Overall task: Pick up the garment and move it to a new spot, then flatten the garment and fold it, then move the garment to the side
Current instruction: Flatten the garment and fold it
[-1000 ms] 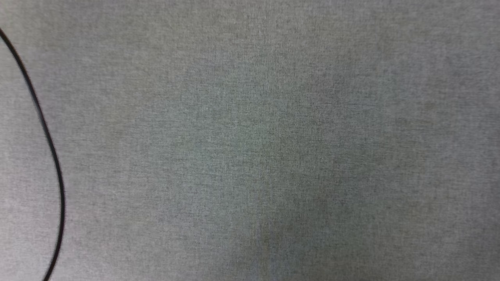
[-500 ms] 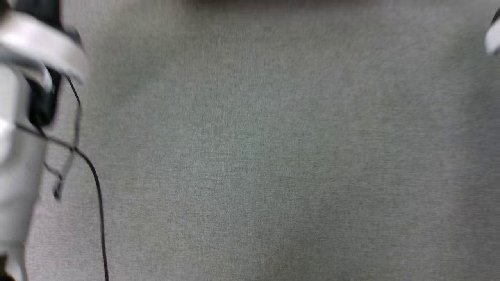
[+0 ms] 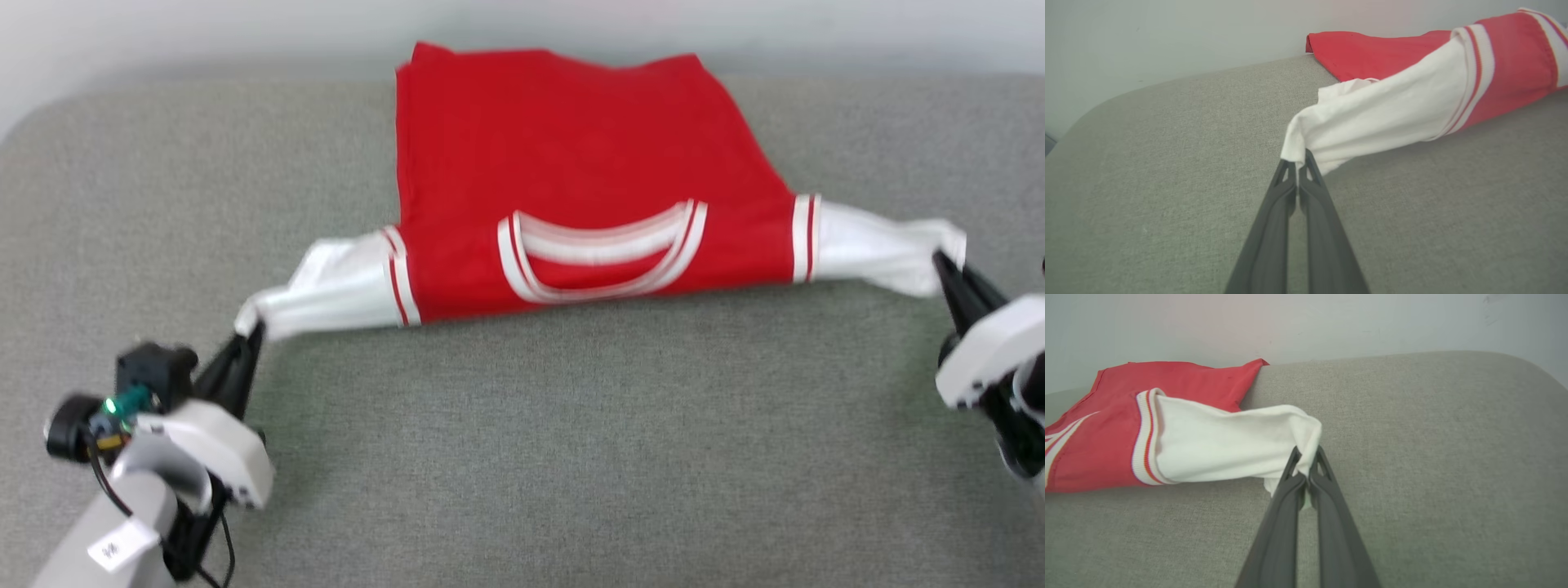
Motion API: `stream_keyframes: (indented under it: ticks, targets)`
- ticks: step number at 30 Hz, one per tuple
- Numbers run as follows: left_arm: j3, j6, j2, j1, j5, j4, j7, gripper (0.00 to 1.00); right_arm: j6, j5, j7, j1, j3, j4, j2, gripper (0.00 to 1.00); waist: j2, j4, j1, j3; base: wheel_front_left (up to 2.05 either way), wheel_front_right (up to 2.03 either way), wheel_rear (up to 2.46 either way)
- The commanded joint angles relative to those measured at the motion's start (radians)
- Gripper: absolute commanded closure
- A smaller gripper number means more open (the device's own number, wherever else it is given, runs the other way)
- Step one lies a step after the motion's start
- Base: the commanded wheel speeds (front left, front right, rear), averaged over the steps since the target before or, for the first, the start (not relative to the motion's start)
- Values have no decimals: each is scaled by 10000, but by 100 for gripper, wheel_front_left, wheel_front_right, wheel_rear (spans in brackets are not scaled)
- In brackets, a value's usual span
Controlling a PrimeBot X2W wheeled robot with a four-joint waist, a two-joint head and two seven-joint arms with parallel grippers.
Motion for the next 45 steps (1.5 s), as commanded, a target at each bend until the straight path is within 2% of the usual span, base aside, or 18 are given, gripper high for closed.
stream_keyframes:
  ticks: [1,12,19,29,37,39,45]
  targets:
    - [-9,92,48,329,-38,-56,27,100,-22,153,42,301,49,-81,-207,100,0,-45,4,-348,0,0,0]
    - [-448,392,-48,2265,-311,-473,370,100,-22,540,158,2074,784,-581,-887,100,0,8,4,-1427,0,0,0]
    - [-578,439,54,3067,-530,-867,694,100,-22,912,826,3047,1771,-1497,-1543,100,0,23,4,-2170,0,0,0]
    - [-507,580,647,4395,-1218,-2027,1801,100,-20,1928,2023,4521,2978,-3274,-3113,100,0,62,4,-2652,0,0,0]
    - [-701,516,1112,5105,-1701,-3288,2889,100,-20,2710,2770,5492,3193,-4144,-3774,100,0,103,4,-2694,0,0,0]
    - [-761,489,1161,5125,-1793,-3631,3157,100,-20,2757,2892,5556,3135,-4282,-3881,0,0,121,4,-2653,0,0,0]
    - [-858,544,1494,5003,-1933,-5021,4023,100,-20,3330,3741,5182,2708,-4846,-4233,0,0,293,4,-2493,0,0,0]
